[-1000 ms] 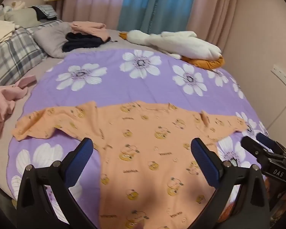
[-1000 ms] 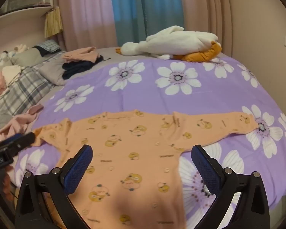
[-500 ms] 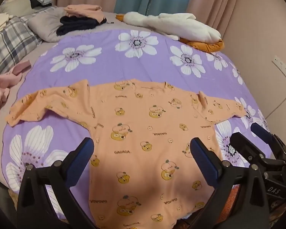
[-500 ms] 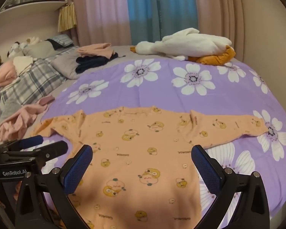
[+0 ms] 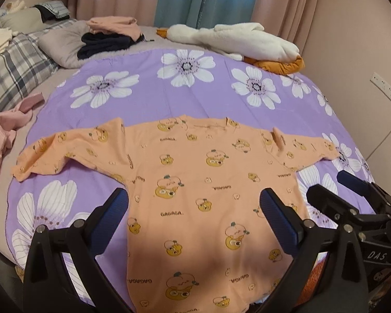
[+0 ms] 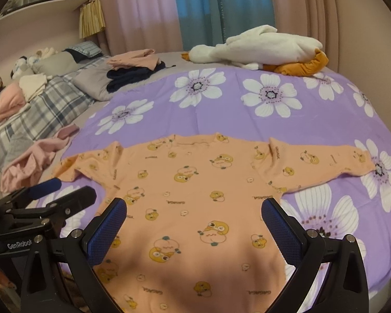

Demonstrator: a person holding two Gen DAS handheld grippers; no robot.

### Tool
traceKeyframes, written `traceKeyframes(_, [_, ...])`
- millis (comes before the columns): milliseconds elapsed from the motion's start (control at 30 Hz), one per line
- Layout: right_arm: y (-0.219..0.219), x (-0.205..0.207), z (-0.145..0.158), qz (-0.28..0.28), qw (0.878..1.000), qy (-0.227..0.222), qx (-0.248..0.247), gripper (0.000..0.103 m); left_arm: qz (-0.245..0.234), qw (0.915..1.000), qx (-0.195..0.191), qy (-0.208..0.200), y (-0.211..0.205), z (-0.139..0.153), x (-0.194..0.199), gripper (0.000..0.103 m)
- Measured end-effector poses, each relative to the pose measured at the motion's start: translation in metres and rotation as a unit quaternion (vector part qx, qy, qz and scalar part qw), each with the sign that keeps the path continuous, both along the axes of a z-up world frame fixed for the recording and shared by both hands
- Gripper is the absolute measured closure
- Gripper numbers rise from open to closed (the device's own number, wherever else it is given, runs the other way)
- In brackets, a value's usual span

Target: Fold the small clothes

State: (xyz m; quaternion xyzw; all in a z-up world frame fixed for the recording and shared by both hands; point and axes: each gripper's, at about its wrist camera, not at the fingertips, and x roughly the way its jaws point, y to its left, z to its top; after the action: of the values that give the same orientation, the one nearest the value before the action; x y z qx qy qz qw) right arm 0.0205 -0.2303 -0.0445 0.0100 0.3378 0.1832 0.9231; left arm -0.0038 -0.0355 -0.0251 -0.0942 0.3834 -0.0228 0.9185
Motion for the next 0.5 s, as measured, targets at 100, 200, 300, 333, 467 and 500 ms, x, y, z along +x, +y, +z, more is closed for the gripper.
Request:
traceKeyframes(100, [-0.0005,0.0015,-0.0006,-0.001,1.000,0.006,0.003,0.000,0.007,0.9999,0.010,0.006,0.0001,-0.0044,-0.0015,0.002])
traceKeyframes(200, [-0.0011,0.0030,-0.0010,0.000,1.000,0.008,0.001,0.000,0.013,0.9997,0.021,0.007,0.0029,-0.0050,-0.0008,0.002])
traceKeyframes(300, [-0.0014,0.0046,-0.0016,0.001,1.000,0.013,0.004,0.000,0.013,0.9996,0.023,0.006,0.0046,-0.0062,-0.0023,0.002])
traceKeyframes(333, [-0.0015,0.0055,-0.0023,0.003,1.000,0.017,0.007,0.000,0.013,0.9997,0.022,0.006,0.0049,-0.0060,-0.0021,0.002])
traceKeyframes(467, [-0.0038,0.0083,-0.0053,0.019,0.998,0.038,0.035,0.000,0.010,0.9997,0.021,0.009,0.0077,-0.0070,-0.0019,0.002])
traceKeyframes(500, [-0.0038,0.0081,-0.0053,0.021,0.998,0.040,0.040,0.000,0.011,0.9996,0.025,0.008,0.0075,-0.0071,-0.0027,0.002])
